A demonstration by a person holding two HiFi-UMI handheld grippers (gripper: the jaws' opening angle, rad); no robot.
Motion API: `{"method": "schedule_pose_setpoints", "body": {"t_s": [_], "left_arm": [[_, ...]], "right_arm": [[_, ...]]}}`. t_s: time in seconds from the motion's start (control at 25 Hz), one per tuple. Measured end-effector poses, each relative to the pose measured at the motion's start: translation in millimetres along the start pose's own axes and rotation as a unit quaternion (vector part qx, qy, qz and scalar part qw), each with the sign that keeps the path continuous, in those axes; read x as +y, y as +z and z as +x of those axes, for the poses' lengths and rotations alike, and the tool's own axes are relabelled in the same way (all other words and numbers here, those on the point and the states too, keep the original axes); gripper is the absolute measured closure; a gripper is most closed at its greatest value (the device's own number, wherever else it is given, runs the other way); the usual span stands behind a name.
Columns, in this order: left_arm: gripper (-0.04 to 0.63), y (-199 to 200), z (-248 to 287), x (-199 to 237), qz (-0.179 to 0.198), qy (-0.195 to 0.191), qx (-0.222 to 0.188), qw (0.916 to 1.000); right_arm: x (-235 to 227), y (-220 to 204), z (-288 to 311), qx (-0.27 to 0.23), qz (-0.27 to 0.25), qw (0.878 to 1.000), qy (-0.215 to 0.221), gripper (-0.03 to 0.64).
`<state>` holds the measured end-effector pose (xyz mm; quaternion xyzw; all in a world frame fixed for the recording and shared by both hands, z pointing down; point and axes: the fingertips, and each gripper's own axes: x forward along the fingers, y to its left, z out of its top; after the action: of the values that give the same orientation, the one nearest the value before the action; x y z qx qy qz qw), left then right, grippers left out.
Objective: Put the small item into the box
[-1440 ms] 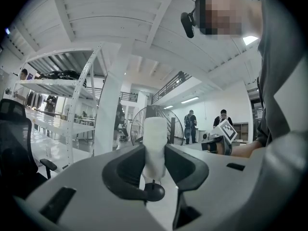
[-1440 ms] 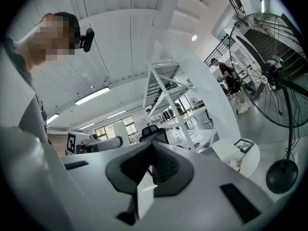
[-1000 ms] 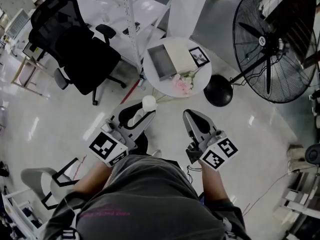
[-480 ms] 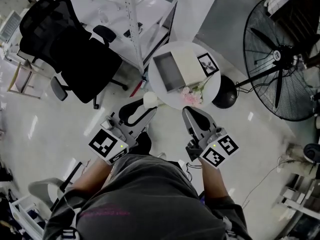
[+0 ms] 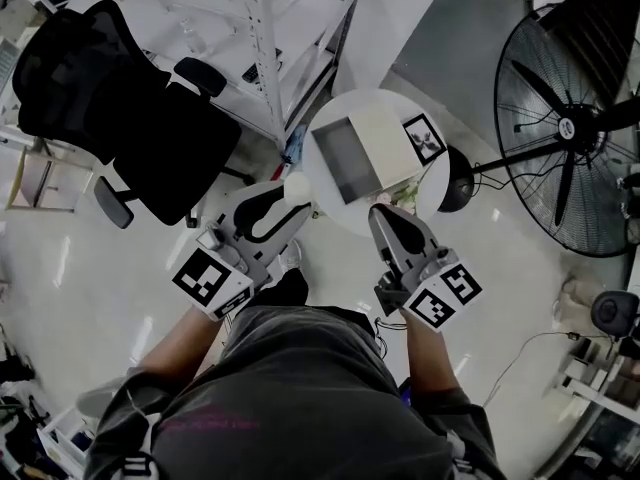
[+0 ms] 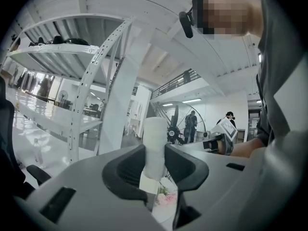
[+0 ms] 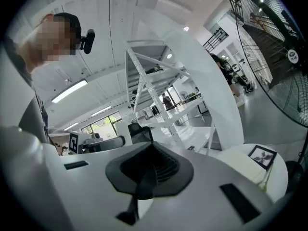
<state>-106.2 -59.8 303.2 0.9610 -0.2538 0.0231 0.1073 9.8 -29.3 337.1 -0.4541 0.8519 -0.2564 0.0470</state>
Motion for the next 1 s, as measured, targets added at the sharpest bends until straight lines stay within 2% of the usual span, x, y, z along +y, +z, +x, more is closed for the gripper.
{"method": "schedule_pose_setpoints", "body": {"t_s": [0.16, 0.28, 0.52, 0.68, 1.0], "left_arm": [[0.459, -1, 7, 24, -0.009, -0.007, 0.017, 0.9998], [0.459, -1, 12, 37, -0.006, -0.011, 0.012, 0.9999], [0.459, -7, 24, 47, -0.016, -0.016, 0.025, 0.9995], [0.459, -7, 32, 57, -0.015, -0.014, 0.019, 0.9996], [0.459, -37, 59, 68, -0.042, 0.007, 0.071, 0.9966]], "right_arm": [[-7, 6, 19, -0.001, 0.003, 1.0, -0.012, 0.595], [-13, 9, 27, -0.002, 0.008, 1.0, -0.019, 0.595], [-27, 12, 36, 0.003, 0.011, 1.0, -0.026, 0.595], [-37, 11, 45, 0.008, 0.016, 0.999, -0.029, 0.595], [-77, 13, 57, 0.027, 0.025, 0.999, -0.021, 0.595]]}}
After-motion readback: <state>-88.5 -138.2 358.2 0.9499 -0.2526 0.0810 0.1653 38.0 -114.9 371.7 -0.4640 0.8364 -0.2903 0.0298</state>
